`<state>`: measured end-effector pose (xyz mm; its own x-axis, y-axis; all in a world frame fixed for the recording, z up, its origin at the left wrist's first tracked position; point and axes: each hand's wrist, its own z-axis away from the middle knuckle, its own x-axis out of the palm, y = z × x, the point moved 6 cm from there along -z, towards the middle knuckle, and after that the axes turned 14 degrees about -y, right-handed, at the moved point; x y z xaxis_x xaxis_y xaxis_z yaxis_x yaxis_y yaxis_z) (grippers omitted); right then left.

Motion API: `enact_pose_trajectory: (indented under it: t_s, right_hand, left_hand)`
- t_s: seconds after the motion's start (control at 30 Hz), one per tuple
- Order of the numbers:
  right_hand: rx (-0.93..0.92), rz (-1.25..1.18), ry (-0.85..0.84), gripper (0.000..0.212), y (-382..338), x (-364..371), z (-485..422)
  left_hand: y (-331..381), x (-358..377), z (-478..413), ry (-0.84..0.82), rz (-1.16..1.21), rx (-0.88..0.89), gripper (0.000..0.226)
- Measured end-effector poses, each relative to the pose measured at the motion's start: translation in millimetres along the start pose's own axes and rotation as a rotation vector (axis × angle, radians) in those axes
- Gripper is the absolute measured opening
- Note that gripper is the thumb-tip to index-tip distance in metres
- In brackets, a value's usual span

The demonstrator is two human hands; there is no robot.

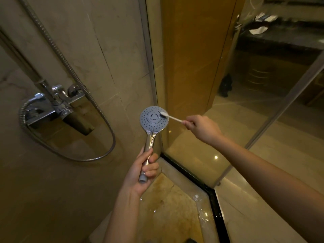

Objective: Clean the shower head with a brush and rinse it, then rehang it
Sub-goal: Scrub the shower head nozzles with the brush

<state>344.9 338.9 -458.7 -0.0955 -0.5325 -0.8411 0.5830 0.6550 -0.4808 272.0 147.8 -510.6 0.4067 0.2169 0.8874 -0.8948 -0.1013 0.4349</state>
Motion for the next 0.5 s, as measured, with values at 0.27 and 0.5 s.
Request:
enact_pose_trajectory:
  t_s: [0.27,0.5]
  right_hand:
    - [-0.023,-0.051,0.038,0.031,-4.7,-19.1,-2.3]
    - [-0.016,-0.061,0.050,0.032,-11.0,-18.3,1.2]
  left_hand:
    - [-2.0,3.5,11.5,0.065,-0.209,0.027,0.054]
    - [-3.5,5.1,11.6,0.106,-0.274,0.042,0.070]
